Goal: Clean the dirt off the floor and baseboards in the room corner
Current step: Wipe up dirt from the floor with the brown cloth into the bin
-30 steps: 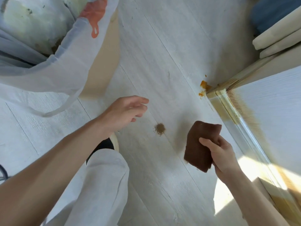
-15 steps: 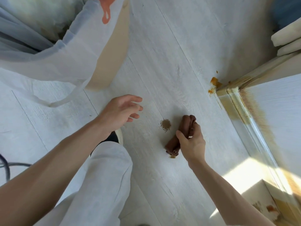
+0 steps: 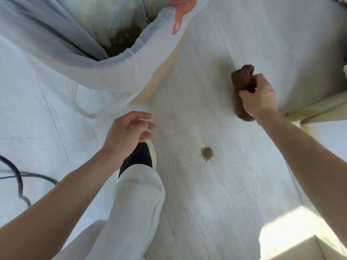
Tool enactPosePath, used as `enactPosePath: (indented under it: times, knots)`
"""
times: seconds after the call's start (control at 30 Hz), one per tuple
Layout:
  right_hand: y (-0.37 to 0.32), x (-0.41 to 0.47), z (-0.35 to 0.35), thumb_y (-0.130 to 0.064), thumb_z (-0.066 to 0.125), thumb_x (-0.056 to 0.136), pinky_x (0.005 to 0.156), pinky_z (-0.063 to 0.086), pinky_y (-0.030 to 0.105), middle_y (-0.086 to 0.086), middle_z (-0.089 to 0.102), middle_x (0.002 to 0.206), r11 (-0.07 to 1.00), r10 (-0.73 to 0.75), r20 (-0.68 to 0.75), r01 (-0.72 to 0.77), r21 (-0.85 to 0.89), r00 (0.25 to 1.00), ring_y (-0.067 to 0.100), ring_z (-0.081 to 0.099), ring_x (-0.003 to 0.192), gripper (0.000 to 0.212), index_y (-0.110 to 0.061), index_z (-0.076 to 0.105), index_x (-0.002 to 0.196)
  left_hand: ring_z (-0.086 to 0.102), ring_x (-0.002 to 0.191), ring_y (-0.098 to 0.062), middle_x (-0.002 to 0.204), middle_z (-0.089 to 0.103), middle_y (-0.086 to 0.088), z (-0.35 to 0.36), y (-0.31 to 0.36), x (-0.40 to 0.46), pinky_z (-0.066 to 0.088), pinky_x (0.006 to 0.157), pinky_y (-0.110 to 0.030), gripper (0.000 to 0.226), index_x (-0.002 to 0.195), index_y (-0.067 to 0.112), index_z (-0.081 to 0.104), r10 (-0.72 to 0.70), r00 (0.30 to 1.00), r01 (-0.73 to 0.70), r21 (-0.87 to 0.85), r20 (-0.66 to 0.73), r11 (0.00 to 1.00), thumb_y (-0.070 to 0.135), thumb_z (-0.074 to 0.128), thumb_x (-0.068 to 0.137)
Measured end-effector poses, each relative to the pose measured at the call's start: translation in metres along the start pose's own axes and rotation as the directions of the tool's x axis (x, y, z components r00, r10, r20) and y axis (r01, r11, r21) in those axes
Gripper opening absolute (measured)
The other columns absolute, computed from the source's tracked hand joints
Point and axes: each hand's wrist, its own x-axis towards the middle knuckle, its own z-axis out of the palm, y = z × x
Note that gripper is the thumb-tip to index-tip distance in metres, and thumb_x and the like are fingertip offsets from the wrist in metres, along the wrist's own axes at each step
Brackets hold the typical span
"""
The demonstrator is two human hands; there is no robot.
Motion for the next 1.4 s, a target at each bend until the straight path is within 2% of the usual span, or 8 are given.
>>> enactPosePath:
  times: [0.17, 0.3, 0.4, 0.77, 0.87, 0.97, 1.13, 1.4]
  knots:
    - [-0.073, 0.003, 0.096, -0.008, 0.048, 0.089, 0.088, 0.048, 0.045, 0.009, 0.06, 0.129, 0.905, -0.352, 0.166, 0.38, -0.193, 0.921, 0.034, 0.054, 0.112, 0.049, -0.019, 0.059, 0.136, 0.075, 0.086, -0.02, 0.096, 0.079, 0.004, -0.013, -0.008, -0.004, 0.058, 0.085, -0.034, 0.027, 0.112, 0.024, 0.072, -0.003, 1.0, 0.003, 0.007, -0.014, 1.0, 0.008, 0.055, 0.098]
    - [-0.062, -0.059, 0.122, -0.009, 0.049, 0.075, 0.083, 0.05, 0.048, 0.005, 0.07, 0.102, 0.59, -0.718, 0.464, 0.807, 0.012, 0.518, 0.033, 0.059, 0.093, 0.04, -0.015, 0.074, 0.105, 0.076, 0.085, -0.018, 0.095, 0.079, 0.003, -0.018, -0.008, -0.006, 0.057, 0.083, -0.032, 0.025, 0.112, 0.024, 0.072, 0.012, 1.0, -0.012, 0.016, -0.011, 1.0, 0.01, 0.058, 0.098]
    - [-0.009, -0.08, 0.094, -0.009, 0.051, 0.077, 0.089, 0.046, 0.043, -0.007, 0.068, 0.096, 0.475, -0.714, 0.606, 0.879, 0.051, 0.351, 0.019, 0.054, 0.095, 0.029, -0.021, 0.073, 0.091, 0.076, 0.086, -0.018, 0.096, 0.079, 0.004, -0.016, -0.008, -0.005, 0.057, 0.083, -0.032, 0.024, 0.113, 0.025, 0.072, 0.013, 1.0, -0.013, 0.02, 0.005, 1.0, 0.01, 0.058, 0.099]
    - [-0.015, -0.016, 0.039, -0.001, 0.049, 0.081, 0.089, 0.049, 0.048, 0.007, 0.065, 0.106, 0.763, -0.612, 0.328, 0.647, 0.003, 0.72, 0.031, 0.057, 0.095, 0.042, -0.011, 0.072, 0.114, 0.074, 0.084, -0.021, 0.099, 0.078, 0.001, -0.008, 0.003, -0.006, 0.058, 0.084, -0.035, 0.024, 0.113, 0.023, 0.072, 0.07, 0.995, -0.074, 0.049, 0.074, 0.996, 0.009, 0.057, 0.1]
    - [-0.028, -0.027, 0.078, -0.016, 0.041, 0.083, 0.09, 0.045, 0.049, 0.006, 0.066, 0.107, 0.689, -0.615, 0.457, 0.719, -0.084, 0.643, 0.03, 0.054, 0.093, 0.045, -0.018, 0.075, 0.112, 0.074, 0.084, -0.019, 0.099, 0.078, 0.001, -0.005, 0.005, -0.006, 0.058, 0.085, -0.036, 0.024, 0.113, 0.023, 0.072, 0.082, 0.993, -0.087, 0.058, 0.089, 0.995, 0.009, 0.056, 0.101]
    - [-0.02, -0.065, 0.087, -0.024, 0.034, 0.083, 0.088, 0.035, 0.038, -0.005, 0.064, 0.101, 0.542, -0.643, 0.642, 0.84, -0.006, 0.419, 0.017, 0.046, 0.092, 0.047, -0.026, 0.076, 0.104, 0.074, 0.086, -0.02, 0.099, 0.078, 0.002, -0.002, 0.003, -0.007, 0.058, 0.085, -0.036, 0.024, 0.114, 0.023, 0.072, 0.082, 0.991, -0.091, 0.092, 0.104, 0.992, 0.01, 0.055, 0.102]
    - [0.041, -0.103, 0.057, -0.026, 0.06, 0.087, 0.094, 0.039, 0.039, -0.019, 0.058, 0.093, 0.354, -0.538, 0.826, 0.935, 0.037, 0.171, 0.005, 0.035, 0.092, 0.014, -0.035, 0.07, 0.089, 0.074, 0.086, -0.021, 0.098, 0.078, 0.001, 0.005, 0.003, -0.01, 0.058, 0.088, -0.04, 0.026, 0.111, 0.024, 0.073, 0.067, 0.991, -0.079, 0.096, 0.119, 0.992, 0.008, 0.056, 0.1]
    - [0.076, -0.1, 0.008, -0.012, 0.067, 0.087, 0.101, 0.036, 0.035, -0.017, 0.06, 0.099, 0.457, -0.552, 0.766, 0.888, -0.053, 0.33, 0.013, 0.048, 0.099, 0.023, -0.032, 0.072, 0.096, 0.073, 0.085, -0.021, 0.099, 0.078, 0.0, 0.016, 0.002, -0.01, 0.055, 0.091, -0.046, 0.025, 0.112, 0.023, 0.073, 0.075, 0.984, -0.092, 0.097, 0.164, 0.991, 0.008, 0.056, 0.101]
